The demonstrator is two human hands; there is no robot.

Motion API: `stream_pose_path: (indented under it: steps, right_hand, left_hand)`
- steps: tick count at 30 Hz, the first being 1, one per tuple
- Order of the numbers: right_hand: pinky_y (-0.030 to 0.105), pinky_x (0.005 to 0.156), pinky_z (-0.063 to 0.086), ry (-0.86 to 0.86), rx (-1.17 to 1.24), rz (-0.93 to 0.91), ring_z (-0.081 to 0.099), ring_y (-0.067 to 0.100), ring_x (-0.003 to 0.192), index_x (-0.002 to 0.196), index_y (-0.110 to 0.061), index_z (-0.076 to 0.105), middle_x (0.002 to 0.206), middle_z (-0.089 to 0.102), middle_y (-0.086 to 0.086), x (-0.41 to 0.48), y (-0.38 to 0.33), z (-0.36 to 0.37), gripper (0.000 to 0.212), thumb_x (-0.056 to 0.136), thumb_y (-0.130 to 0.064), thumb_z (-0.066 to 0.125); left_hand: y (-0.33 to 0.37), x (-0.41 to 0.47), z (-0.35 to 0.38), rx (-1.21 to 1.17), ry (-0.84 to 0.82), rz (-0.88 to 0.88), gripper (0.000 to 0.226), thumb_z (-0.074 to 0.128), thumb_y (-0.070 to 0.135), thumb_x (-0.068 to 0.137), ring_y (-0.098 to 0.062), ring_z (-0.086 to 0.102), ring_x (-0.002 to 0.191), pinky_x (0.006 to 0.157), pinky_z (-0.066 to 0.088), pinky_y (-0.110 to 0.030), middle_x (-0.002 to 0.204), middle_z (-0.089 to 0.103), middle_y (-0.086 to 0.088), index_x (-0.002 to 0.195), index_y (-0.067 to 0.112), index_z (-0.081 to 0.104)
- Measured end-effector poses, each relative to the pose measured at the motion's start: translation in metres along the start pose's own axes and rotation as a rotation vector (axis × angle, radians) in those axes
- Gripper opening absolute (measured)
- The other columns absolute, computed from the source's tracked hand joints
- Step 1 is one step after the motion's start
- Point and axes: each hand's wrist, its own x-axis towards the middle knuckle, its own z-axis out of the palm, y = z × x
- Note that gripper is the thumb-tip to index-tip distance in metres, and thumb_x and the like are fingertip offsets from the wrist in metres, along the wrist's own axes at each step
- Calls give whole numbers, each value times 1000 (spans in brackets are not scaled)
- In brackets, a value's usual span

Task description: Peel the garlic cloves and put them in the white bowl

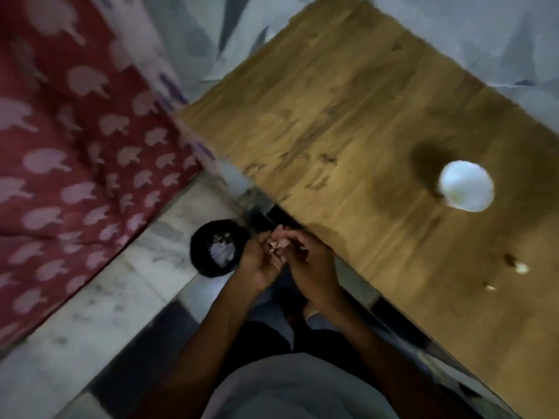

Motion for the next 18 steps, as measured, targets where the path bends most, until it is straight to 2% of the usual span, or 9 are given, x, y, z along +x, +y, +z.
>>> stream_pose_path:
  steps: [3, 6, 9, 11, 12, 13, 15, 16, 18]
  right_hand:
    - [9, 82, 46, -127, 56, 103, 65, 5, 101, 110, -17, 72, 111, 71, -4, 18, 12, 75, 20, 98, -16, 57]
    - [9, 87, 45, -270, 98, 208, 63, 6, 106, 114, -8, 69, 118, 69, 6, 40, 50, 165, 23, 100, -9, 51]
    - [17, 97, 45, -404, 95, 292, 62, -2, 108, 109, -24, 69, 117, 69, -1, 59, 103, 249, 22, 97, -22, 51]
    - [28, 106, 44, -465, 105, 421, 61, 4, 114, 103, -37, 70, 117, 69, -8, 75, 149, 306, 20, 97, -29, 52]
    - [31, 108, 43, -472, 87, 465, 61, 8, 115, 104, -36, 71, 119, 69, -6, 84, 171, 330, 22, 100, -26, 52]
    - [29, 107, 43, -510, 88, 493, 60, 12, 115, 112, -31, 69, 122, 67, -1, 92, 189, 350, 25, 103, -20, 49]
    - [10, 90, 45, -545, 1, 416, 55, 12, 108, 126, -18, 55, 119, 60, 1, 111, 236, 394, 26, 105, -11, 41]
    - [4, 85, 42, -537, -101, 332, 50, 9, 110, 130, -17, 46, 121, 54, -3, 126, 262, 417, 27, 105, -10, 39]
    - [11, 100, 37, -585, -152, 291, 42, 12, 123, 138, -12, 41, 130, 47, 2, 162, 313, 458, 32, 106, -11, 35]
  left_hand:
    - [40, 27, -60, -167, 110, 49, 32, 32, 14, 102, -18, 71, 64, 58, 57, -24, 74, 73, -9, 98, 2, 61]
    - [71, 85, -139, -218, 316, 64, 33, 27, 12, 104, -29, 62, 109, 91, 47, -32, 109, 64, -10, 115, 1, 57]
    - [88, 160, -221, -258, 375, 83, 37, 23, 11, 104, -31, 57, 106, 103, 34, -38, 131, 52, -16, 125, -1, 51]
    - [85, 228, -284, -194, 287, 260, 46, 19, 15, 104, -37, 48, 125, 109, 28, -39, 145, 41, -24, 139, -7, 39]
    - [82, 263, -321, -283, 211, 316, 50, 17, 19, 104, -41, 46, 127, 111, 26, -38, 143, 41, -30, 138, -11, 40]
    - [84, 286, -339, -302, 183, 299, 56, 15, 25, 104, -43, 54, 117, 108, 31, -36, 135, 48, -33, 132, -13, 47]
    - [99, 320, -362, -318, 326, 88, 62, 17, 39, 105, -31, 62, 93, 101, 38, -33, 129, 56, -24, 135, -5, 48]
    - [105, 334, -373, -403, 319, 59, 65, 17, 45, 104, -29, 60, 95, 97, 38, -37, 126, 59, -18, 142, -1, 42]
    - [108, 370, -390, -505, 283, 100, 68, 16, 51, 102, -32, 57, 105, 96, 37, -39, 112, 65, -12, 143, 3, 41]
